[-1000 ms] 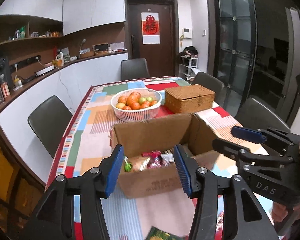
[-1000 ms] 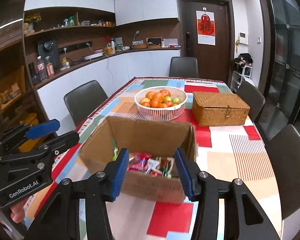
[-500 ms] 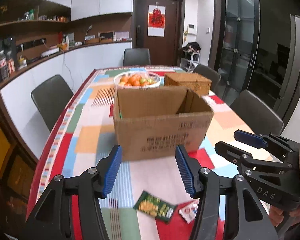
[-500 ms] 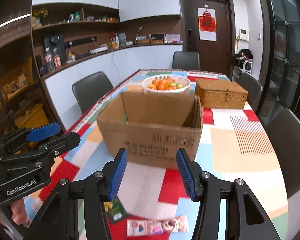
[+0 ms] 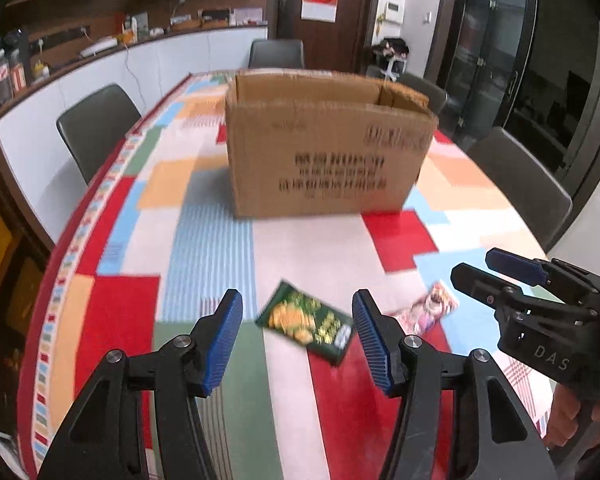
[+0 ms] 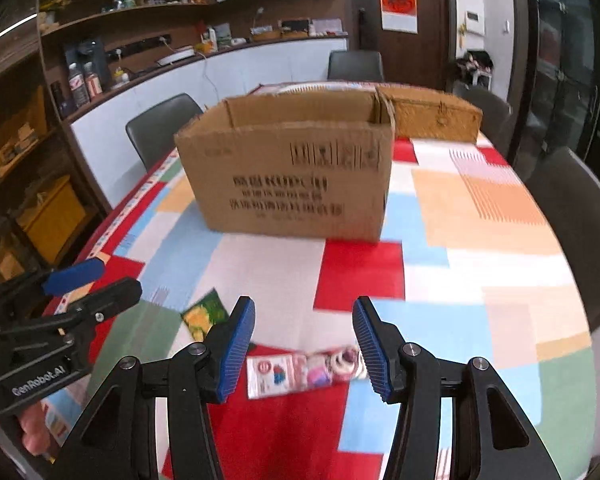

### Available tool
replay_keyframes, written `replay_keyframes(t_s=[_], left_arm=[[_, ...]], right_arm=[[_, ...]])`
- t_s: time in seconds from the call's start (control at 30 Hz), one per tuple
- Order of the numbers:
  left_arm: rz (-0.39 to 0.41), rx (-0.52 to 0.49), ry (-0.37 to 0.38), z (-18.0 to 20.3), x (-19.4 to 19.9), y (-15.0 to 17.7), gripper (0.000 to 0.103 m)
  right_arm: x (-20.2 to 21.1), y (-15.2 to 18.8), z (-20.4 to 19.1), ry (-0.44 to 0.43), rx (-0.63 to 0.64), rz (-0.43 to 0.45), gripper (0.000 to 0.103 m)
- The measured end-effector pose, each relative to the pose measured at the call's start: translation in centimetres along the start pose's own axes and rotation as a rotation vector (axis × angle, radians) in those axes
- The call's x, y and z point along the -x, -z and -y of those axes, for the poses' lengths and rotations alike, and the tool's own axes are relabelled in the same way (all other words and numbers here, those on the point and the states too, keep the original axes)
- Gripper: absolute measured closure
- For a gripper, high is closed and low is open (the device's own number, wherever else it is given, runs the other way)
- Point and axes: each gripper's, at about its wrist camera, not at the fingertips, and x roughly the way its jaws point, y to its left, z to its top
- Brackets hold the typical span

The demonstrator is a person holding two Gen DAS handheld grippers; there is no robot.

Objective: Organize snacks
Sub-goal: 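Withdraw both open tools back to the last two snacks on the table, then grasp the pink Lotso candy stick with the right tool while the left tool grasps the green cracker packet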

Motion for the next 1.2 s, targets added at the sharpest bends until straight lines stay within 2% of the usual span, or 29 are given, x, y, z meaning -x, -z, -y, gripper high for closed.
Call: replay_keyframes(t_s=[0.17, 0.4, 0.7, 0.9, 1.2], left_arm=[[-0.049, -0.003, 0.007, 0.4, -1.5, 1.5, 0.046], [-0.123, 0.029, 0.054, 0.4, -4.1, 2.4, 0.046], [-0.191, 0.066, 0.092, 0.3, -7.4, 2.4, 0.045], [-0.226, 0.086, 0.105, 0.4, -9.6, 1.8, 0.041], [-0.228, 0.110, 0.085, 0.6, -11.6, -0.2, 0.038]], right_arm=[[-1.3, 2.2, 0.5, 0.012, -0.025, -0.078, 0.051], [-3.5, 3.9, 2.0, -0.025, -0.129, -0.182, 0.051], [-5.5, 4.4, 2.7, -0.035, -0.181, -0.234, 0.051], [-6.7, 4.3, 3.5, -0.059, -0.235, -0.256, 0.051], [-8.4, 3.4, 4.2, -0.076, -0.279, -0.262, 0.051]])
